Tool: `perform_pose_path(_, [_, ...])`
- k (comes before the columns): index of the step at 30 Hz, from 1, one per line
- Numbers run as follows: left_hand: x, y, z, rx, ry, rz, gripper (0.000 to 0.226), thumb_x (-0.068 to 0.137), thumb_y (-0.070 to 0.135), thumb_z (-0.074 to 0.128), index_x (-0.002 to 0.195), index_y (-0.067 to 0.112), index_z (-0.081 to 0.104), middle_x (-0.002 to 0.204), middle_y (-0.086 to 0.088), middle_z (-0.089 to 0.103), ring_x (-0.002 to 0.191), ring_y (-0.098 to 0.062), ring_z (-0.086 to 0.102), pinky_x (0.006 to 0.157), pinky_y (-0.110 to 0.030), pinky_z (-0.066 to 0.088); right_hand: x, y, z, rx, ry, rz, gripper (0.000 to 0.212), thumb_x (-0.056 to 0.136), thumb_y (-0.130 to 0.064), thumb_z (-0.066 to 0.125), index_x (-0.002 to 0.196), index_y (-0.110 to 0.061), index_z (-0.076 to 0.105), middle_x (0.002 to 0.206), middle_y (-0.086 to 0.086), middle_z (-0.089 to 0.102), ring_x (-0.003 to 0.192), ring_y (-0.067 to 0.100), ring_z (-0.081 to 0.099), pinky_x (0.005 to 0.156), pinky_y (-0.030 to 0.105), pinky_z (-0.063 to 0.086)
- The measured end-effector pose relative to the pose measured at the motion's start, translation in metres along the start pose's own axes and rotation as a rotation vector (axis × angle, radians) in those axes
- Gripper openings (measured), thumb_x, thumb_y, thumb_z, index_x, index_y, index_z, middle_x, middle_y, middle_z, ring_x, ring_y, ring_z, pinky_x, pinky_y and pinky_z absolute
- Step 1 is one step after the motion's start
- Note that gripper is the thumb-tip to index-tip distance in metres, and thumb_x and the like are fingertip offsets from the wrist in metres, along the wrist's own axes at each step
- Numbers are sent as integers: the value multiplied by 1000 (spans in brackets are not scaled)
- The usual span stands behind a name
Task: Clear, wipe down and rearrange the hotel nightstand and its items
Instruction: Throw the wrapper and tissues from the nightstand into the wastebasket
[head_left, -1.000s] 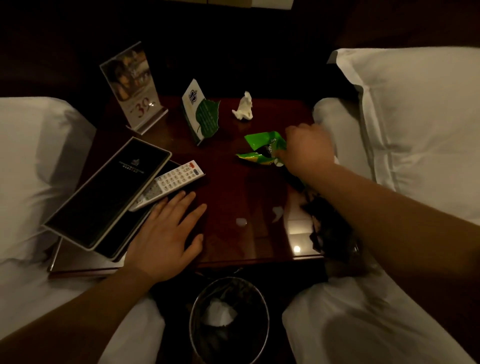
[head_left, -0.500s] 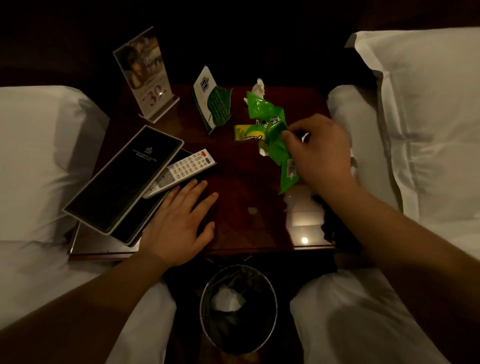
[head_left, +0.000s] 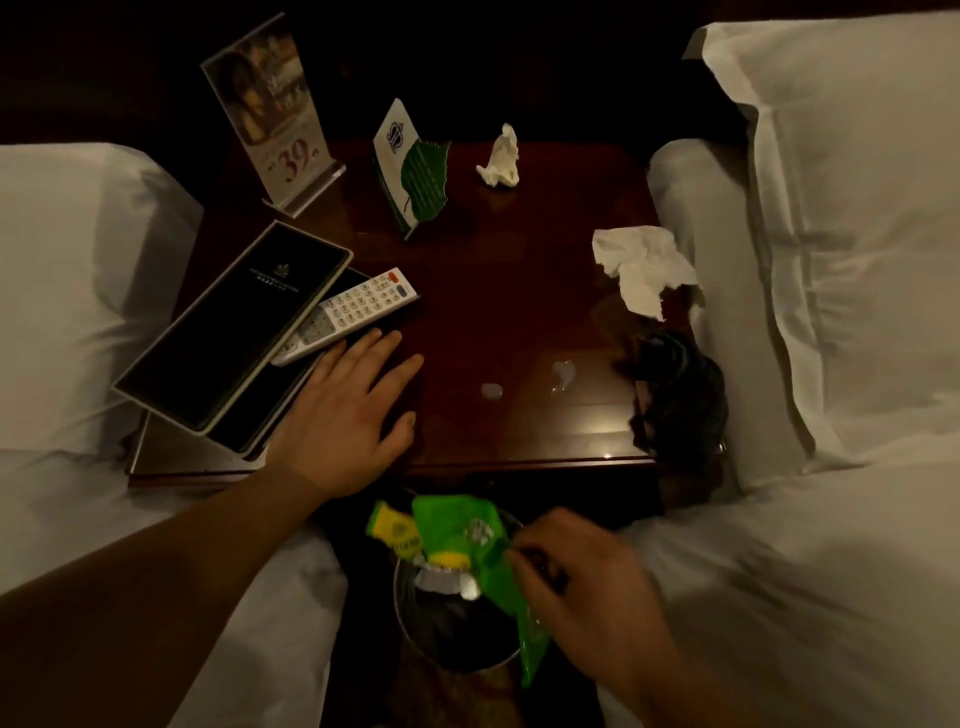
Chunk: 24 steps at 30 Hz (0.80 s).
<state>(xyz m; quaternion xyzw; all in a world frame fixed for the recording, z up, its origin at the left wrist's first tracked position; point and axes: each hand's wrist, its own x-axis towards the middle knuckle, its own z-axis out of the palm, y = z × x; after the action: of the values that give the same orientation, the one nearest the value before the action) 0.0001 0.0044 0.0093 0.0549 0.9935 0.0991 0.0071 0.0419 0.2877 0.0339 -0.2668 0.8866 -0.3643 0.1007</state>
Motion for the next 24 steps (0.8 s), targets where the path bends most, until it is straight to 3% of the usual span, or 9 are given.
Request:
perform_pose_path(2, [0,0,1,8,1,1,63,93,48,37,149,19,44,159,-12,35,150,-29,26,120,-51,22,-11,19,29,-41,-106,85,3,82,-22,66,82,-24,67,82,-10,62,75,0,58,64,9,39])
perform_pose_path(6, [0,-3,3,11,10,8,62,94,47,37,149,20,43,159,-11,35,150,-28,25,120,-50,21,-9,56,85,-125,-261,326,12,88,-19,56,90,-14,67,95,2,66,89,18,63,75,29,45])
perform_pose_path(13, [0,-4,6,12,22,7,61,94,47,39,149,21,41,160,-9,33,151,-26,23,121,-50,21,-7,90,136,-145,-299,491,19,95,-19,52,107,-12,64,110,8,66,97,23,64,80,30,49])
perform_pose_path(18, [-1,-4,5,14,3,3,61,95,47,37,150,21,40,161,-9,31,151,-26,21,121,-49,19,-7,74,98,-64,-193,428,27,92,-17,57,117,-16,65,114,3,67,100,16,65,85,26,52])
perform_pose_path(22, [-1,-3,2,9,-12,-3,62,95,48,36,151,22,39,161,-9,31,152,-25,21,122,-49,19,7,37,41,-22,-40,255,21,87,-19,63,107,-21,69,97,-5,67,83,7,65,75,28,55])
perform_pose_path(24, [0,-3,2,7,-16,-2,62,94,48,36,150,22,40,161,-9,31,152,-26,21,121,-49,20,20,14,10,-6,11,176,19,88,-29,59,106,-29,66,93,-14,63,80,1,61,72,18,53])
